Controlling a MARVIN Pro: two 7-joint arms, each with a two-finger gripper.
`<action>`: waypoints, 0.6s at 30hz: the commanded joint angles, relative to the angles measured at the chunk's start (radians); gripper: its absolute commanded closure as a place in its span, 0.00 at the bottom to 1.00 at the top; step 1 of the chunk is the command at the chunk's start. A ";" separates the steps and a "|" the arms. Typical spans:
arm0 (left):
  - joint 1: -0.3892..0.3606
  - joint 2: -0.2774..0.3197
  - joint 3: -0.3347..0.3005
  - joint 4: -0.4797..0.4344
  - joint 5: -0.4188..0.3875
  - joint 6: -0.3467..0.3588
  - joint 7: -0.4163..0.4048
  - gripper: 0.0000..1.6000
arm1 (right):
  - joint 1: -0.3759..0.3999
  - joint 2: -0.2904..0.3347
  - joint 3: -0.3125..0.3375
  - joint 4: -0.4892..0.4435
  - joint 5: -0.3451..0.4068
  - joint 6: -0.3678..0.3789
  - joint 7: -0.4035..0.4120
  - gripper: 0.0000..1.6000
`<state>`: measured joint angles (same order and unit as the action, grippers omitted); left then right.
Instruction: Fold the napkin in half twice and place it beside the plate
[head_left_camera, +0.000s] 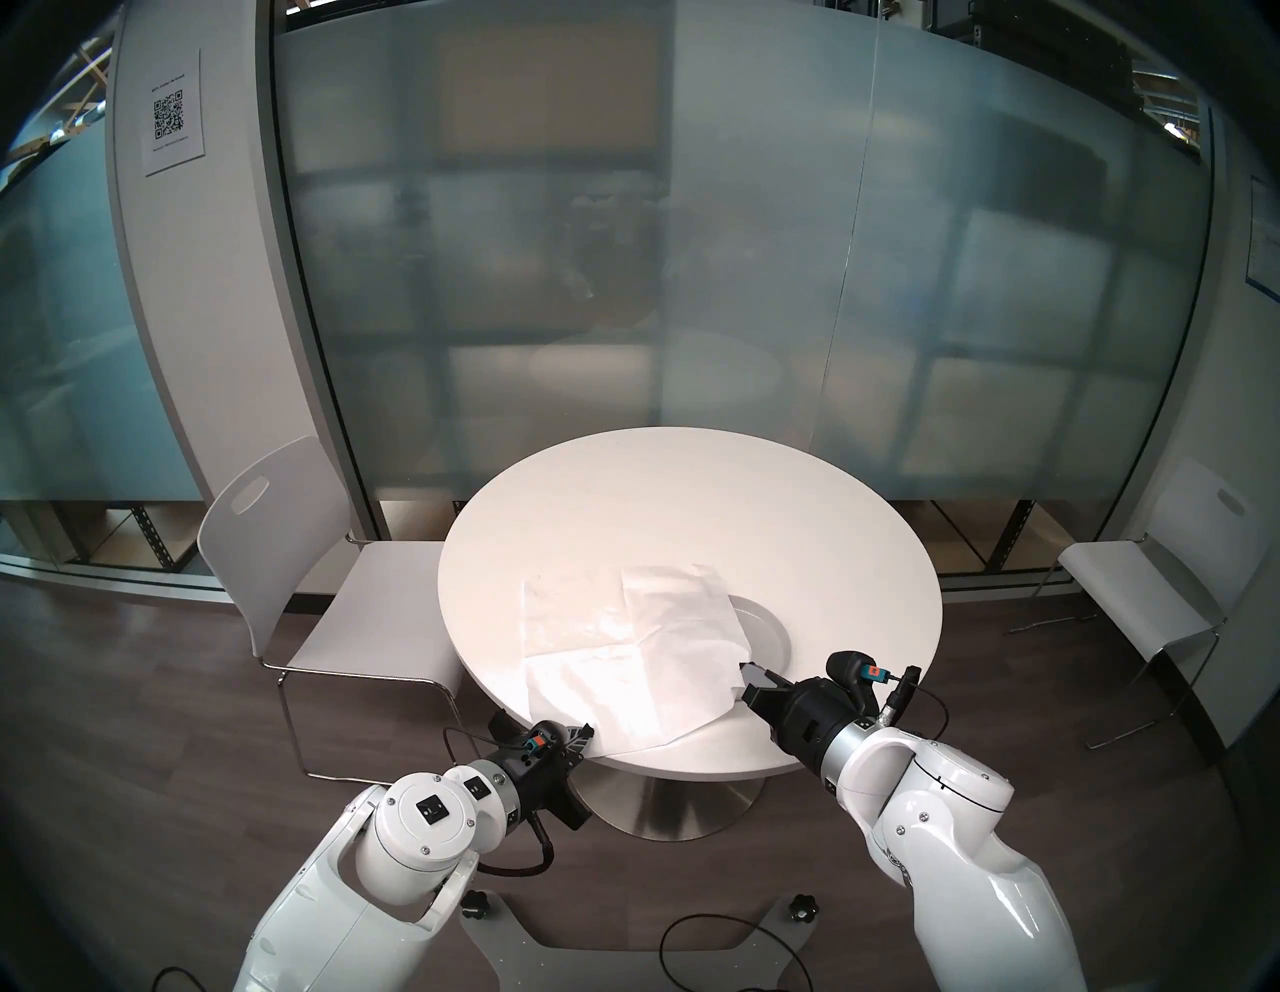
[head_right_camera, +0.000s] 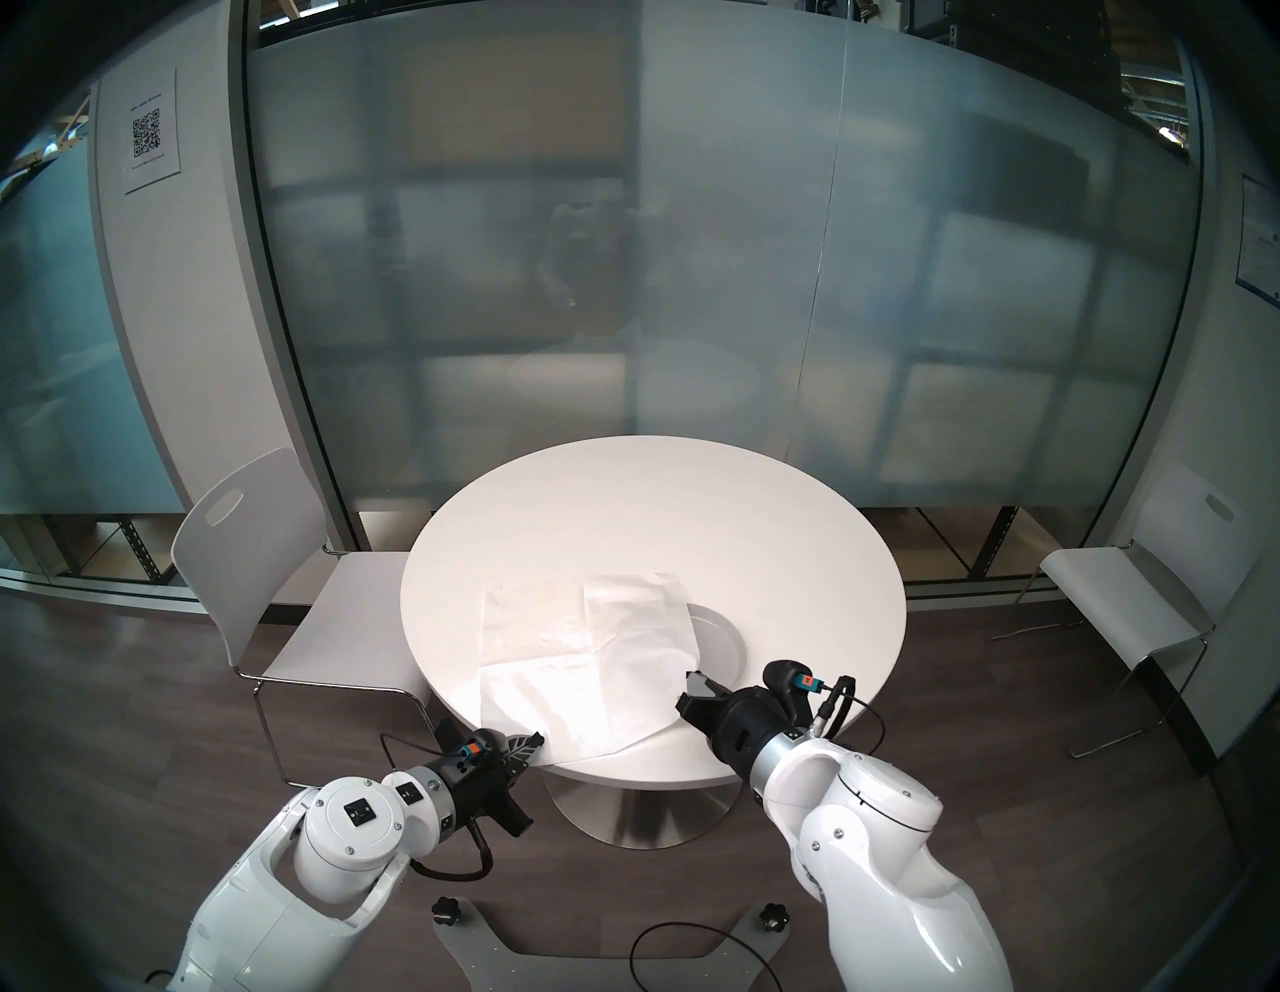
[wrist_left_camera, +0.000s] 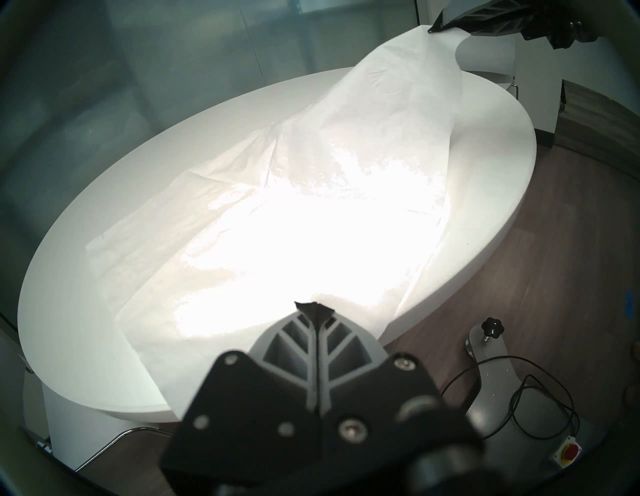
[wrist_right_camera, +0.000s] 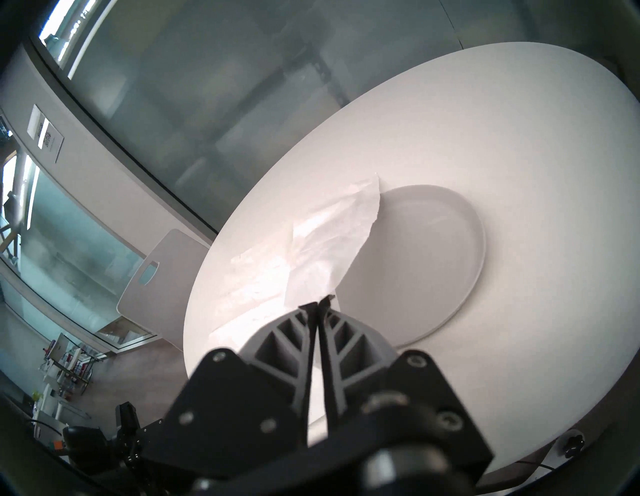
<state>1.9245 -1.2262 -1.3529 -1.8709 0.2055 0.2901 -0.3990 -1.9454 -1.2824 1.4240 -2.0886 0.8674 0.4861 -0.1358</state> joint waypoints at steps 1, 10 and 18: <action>0.011 -0.001 -0.009 -0.018 -0.009 0.000 0.000 1.00 | 0.080 -0.005 -0.054 -0.031 -0.013 0.021 0.013 0.78; 0.032 0.002 -0.018 -0.036 -0.017 -0.004 0.001 1.00 | 0.137 -0.022 -0.135 -0.008 -0.038 0.058 0.018 0.78; 0.049 0.006 -0.030 -0.050 -0.024 -0.009 0.001 1.00 | 0.178 -0.040 -0.206 0.031 -0.057 0.090 0.030 0.78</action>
<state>1.9594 -1.2264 -1.3766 -1.8906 0.1847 0.2885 -0.3986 -1.8288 -1.2978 1.2663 -2.0684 0.8151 0.5637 -0.1184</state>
